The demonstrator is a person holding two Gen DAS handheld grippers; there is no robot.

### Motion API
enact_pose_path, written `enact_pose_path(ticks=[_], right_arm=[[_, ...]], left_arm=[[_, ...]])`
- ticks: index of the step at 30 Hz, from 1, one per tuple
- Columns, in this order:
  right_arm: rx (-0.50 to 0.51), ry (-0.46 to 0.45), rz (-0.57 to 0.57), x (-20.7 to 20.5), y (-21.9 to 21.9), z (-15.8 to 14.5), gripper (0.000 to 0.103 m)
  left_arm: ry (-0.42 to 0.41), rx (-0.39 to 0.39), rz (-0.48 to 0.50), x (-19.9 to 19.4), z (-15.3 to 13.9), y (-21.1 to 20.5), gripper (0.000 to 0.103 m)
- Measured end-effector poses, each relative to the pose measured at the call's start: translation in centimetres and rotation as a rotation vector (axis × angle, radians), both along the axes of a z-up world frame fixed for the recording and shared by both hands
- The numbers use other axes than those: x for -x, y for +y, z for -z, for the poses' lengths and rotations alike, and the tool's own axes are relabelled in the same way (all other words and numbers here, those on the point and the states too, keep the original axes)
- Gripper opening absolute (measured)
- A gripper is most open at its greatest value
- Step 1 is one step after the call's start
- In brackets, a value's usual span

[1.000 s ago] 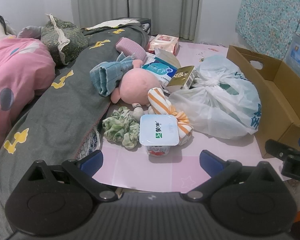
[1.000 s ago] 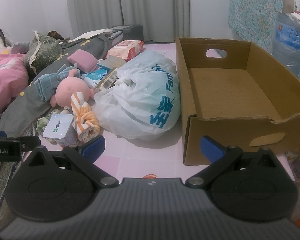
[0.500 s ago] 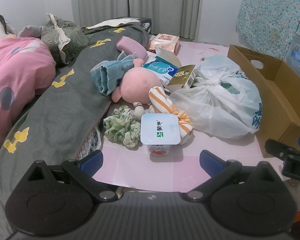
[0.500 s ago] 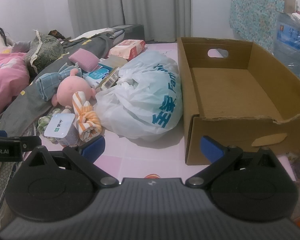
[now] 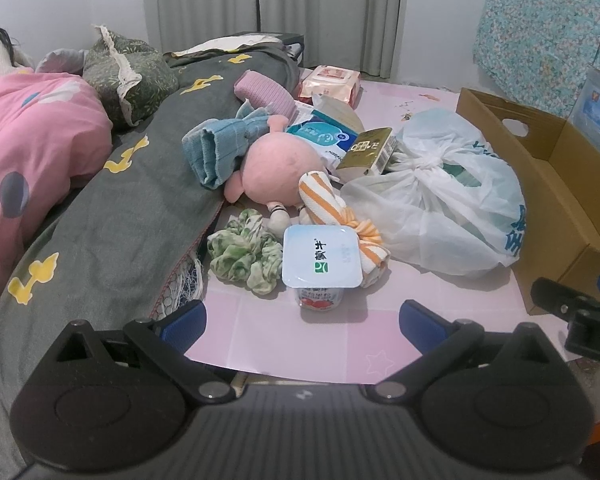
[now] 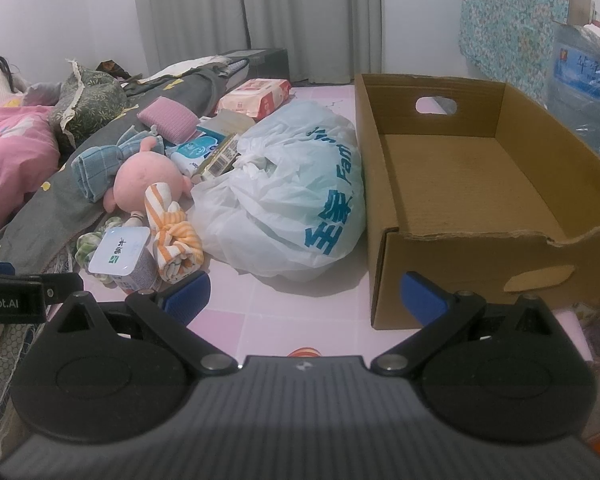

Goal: Organize soft objects

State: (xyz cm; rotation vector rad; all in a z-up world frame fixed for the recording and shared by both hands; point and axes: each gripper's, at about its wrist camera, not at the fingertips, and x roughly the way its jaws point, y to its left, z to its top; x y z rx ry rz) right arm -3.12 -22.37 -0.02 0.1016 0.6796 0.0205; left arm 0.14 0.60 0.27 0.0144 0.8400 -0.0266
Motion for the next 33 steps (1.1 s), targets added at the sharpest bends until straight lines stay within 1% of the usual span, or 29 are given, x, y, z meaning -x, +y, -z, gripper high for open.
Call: enact_pose_path(ticks=[19, 25, 28, 30, 33], right_arm=[[0.001, 0.001, -0.001, 0.1, 0.3, 0.2, 0.102], [0.008, 0.009, -0.004, 0.1, 0.4, 0.5, 0.102], [0.012, 0.006, -0.008, 0.1, 0.6, 0.3, 0.102], [0.016, -0.014, -0.02, 0.0, 0.7, -0.3, 0.102], [0.032, -0.076, -0.053, -0.5, 0.8, -2.5, 0.102]], left_arm=[[0.005, 0.004, -0.002, 0.0, 0.7, 0.2, 0.103], [0.025, 0.009, 0.012, -0.1, 1.4, 0.6, 0.103], [0.027, 0.021, 0.018, -0.4, 0.9, 1.0, 0.103], [0.024, 0.036, 0.023, -0.8, 0.2, 1.6, 0.103], [0.0, 0.067, 0.025, -1.9, -1.6, 3.0, 0.103]])
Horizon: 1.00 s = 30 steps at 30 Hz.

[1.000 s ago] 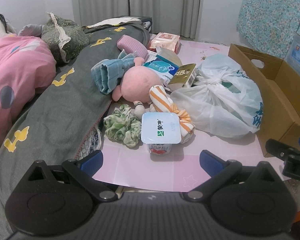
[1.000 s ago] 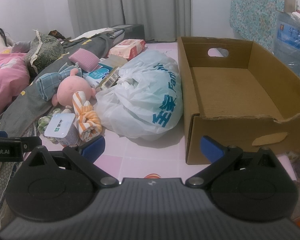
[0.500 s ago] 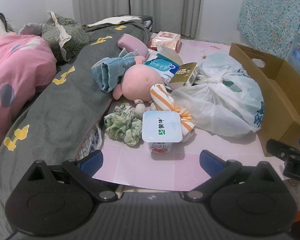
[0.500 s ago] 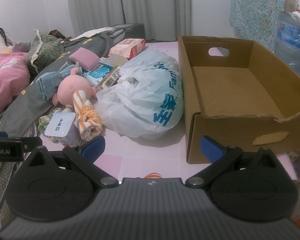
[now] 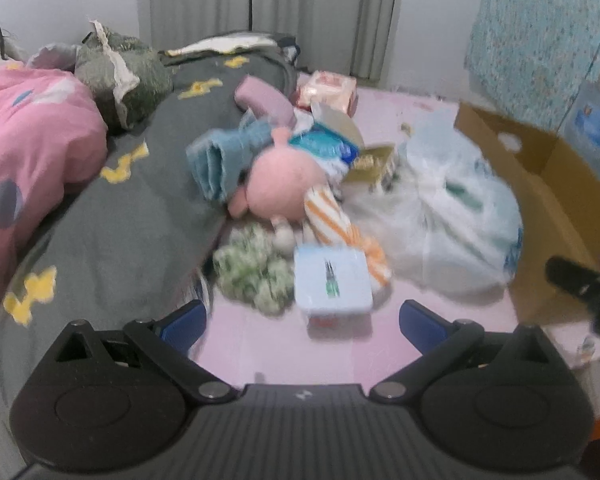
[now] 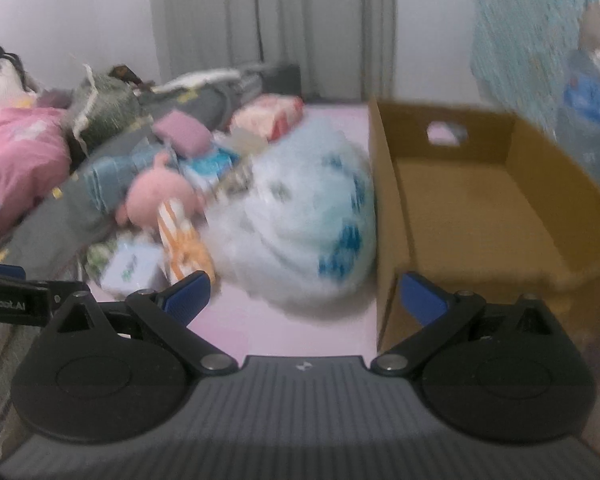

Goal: Organize soft objects
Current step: 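Reach the right tool to the pink knitted pouch and grasp it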

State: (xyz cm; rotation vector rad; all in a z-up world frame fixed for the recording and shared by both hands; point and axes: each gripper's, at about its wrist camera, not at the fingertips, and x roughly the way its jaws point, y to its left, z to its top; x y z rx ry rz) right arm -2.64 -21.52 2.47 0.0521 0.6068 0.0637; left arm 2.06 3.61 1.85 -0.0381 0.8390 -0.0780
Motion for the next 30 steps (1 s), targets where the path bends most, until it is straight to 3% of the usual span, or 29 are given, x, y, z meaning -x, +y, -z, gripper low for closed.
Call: enact_pose_path(ticks=[4, 7, 11, 14, 20, 23, 25, 27, 30], right_arm=[[0.011, -0.135, -0.093, -1.7, 0.1, -4.7, 0.102], [0.005, -0.219, -0.202, -4.4, 0.3, -8.4, 0.102], [0.035, -0.212, -0.326, -10.8, 1.8, -11.7, 0.102], [0.003, -0.169, -0.425, -16.6, 3.1, -12.7, 0.102], [-0.197, 0.006, -0.578, -29.8, 4.7, -11.0, 0.102], [-0.292, 0.078, -0.599, -35.0, 5.3, -8.5, 0.102], [-0.354, 0.112, -0.614, -38.3, 5.7, -6.6, 0.101], [-0.413, 0.151, -0.629, -41.1, 6.5, -4.7, 0.098], [-0.481, 0.222, -0.645, -45.3, 7.9, -2.1, 0.088]], left_arm=[[-0.057, 0.037, -0.028, -2.1, -3.2, 2.3, 0.103], [-0.115, 0.022, -0.065, -3.8, -5.2, 3.4, 0.103], [-0.106, -0.034, -0.113, -8.1, -6.2, 4.0, 0.103], [-0.085, -0.016, -0.138, -12.3, -5.8, 4.9, 0.103], [-0.036, 0.07, -0.106, -20.3, -3.4, 5.7, 0.098], [-0.026, 0.064, -0.064, -23.9, -1.9, 4.9, 0.09], [-0.005, 0.065, -0.057, -26.2, -0.7, 4.5, 0.075], [0.019, 0.08, -0.046, -28.2, 0.4, 4.4, 0.069], [0.071, 0.138, -0.061, -31.1, 2.2, 4.8, 0.066]])
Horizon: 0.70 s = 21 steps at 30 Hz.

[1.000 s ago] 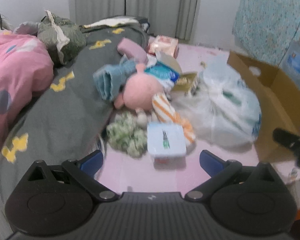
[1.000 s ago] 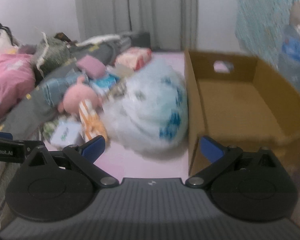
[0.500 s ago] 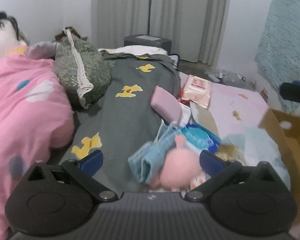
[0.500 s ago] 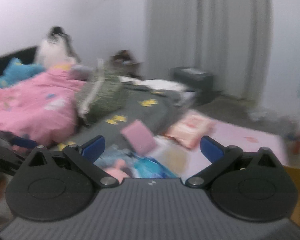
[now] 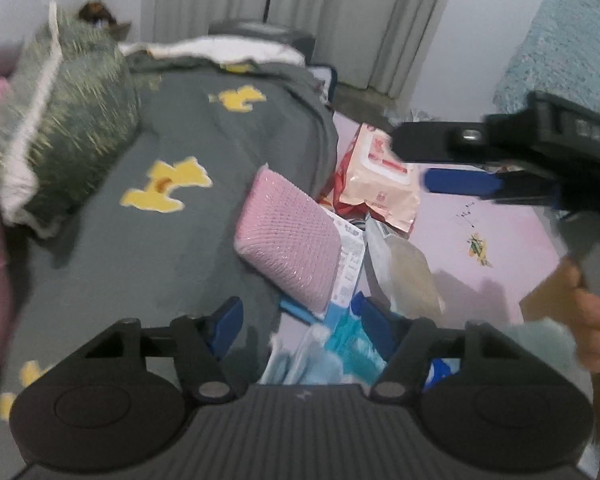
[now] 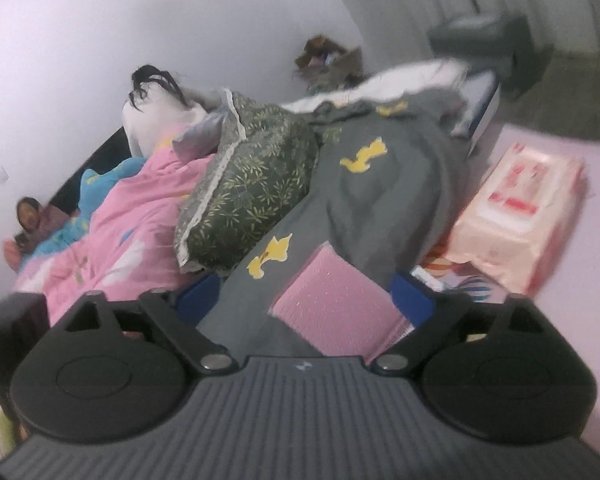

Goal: Organize soft objects
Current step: 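Reach the right tool to the pink knitted pouch and grasp it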

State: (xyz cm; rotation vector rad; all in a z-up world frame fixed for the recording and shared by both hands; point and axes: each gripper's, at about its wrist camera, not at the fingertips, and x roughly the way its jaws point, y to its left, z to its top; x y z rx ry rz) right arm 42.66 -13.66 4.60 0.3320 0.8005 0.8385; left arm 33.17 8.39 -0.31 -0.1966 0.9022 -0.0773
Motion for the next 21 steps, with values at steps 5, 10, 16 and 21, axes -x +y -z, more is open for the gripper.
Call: enact_pose_path(ticks=[5, 10, 16, 21], right_arm=[[-0.046, 0.116, 0.003, -5.3, 2.6, 4.6, 0.079], [-0.065, 0.19, 0.007, -8.4, 4.9, 8.5, 0.078], [-0.082, 0.287, -0.038, -9.6, 6.6, 11.1, 0.079], [-0.08, 0.286, -0.064, -8.7, 6.9, 10.5, 0.079]], left_arm=[[0.11, 0.089, -0.038, -4.2, 3.1, 0.6, 0.066], [0.094, 0.076, -0.017, -5.8, 3.5, 0.4, 0.071], [0.084, 0.038, -0.017, -6.9, 3.6, -0.5, 0.071], [0.058, 0.042, -0.073, -7.1, 2.6, -0.1, 0.062]])
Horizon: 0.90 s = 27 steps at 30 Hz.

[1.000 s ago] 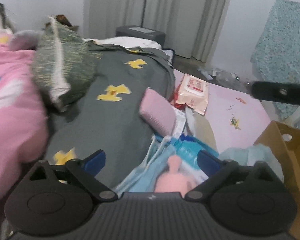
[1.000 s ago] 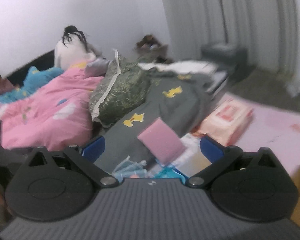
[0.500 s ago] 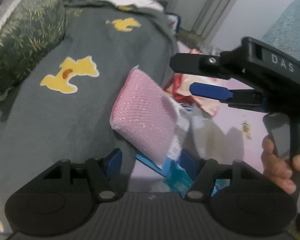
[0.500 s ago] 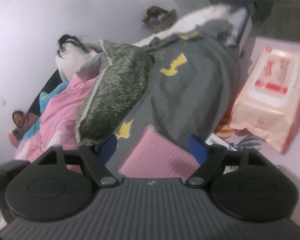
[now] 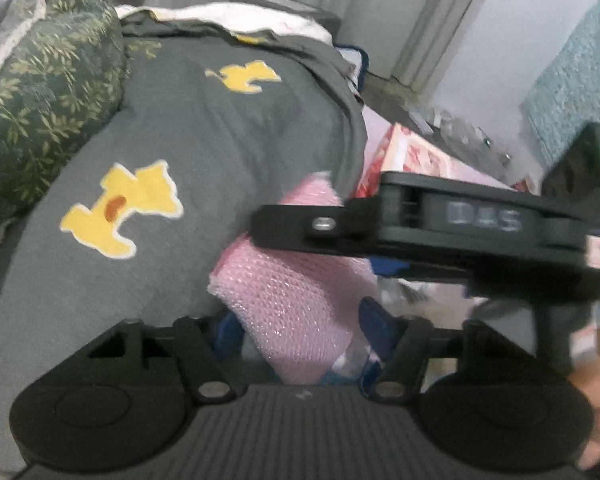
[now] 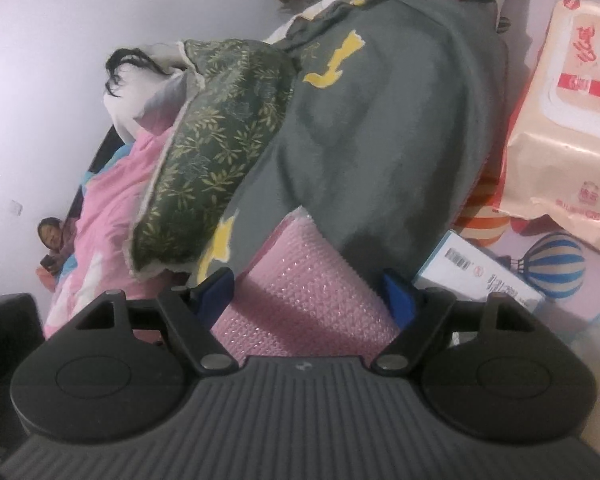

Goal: Organize soft objects
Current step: 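Reach the right tool to the pink knitted pouch and grasp it, then carry the pink pouch with the right tool into the cardboard box and release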

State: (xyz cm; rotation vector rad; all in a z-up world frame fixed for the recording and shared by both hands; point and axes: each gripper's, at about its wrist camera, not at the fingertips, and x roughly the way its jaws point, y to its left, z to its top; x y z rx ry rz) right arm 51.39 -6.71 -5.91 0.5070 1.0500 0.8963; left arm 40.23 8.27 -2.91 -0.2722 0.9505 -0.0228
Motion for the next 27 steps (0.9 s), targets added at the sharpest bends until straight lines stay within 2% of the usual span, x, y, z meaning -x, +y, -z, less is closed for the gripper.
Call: enact_pose_path(ticks=[4, 10, 15, 20, 24, 27], right_arm=[[-0.053, 0.019, 0.028, 0.4, -1.6, -1.9, 0.068], [-0.094, -0.005, 0.059, 2.5, -4.6, -6.2, 0.066], [-0.108, -0.015, 0.11, 5.9, -9.0, -10.9, 0.065], [-0.124, 0.013, 0.229, 10.3, -18.0, -14.5, 0.065], [-0.168, 0.077, 0.379, 14.4, -27.3, -14.2, 0.066], [-0.19, 0.112, 0.507, 18.0, -34.3, -13.0, 0.067]], left_arm=[[-0.037, 0.016, 0.002, 0.7, -2.2, -0.2, 0.062], [-0.097, -0.01, 0.031, 3.2, -6.9, -2.8, 0.062], [-0.139, -0.014, 0.121, 5.7, -11.1, -7.3, 0.062], [-0.147, 0.033, 0.269, 7.6, -13.4, -14.4, 0.063], [-0.118, 0.085, 0.411, 8.2, -13.1, -21.5, 0.063], [-0.09, 0.085, 0.521, 8.5, -12.0, -27.5, 0.063]])
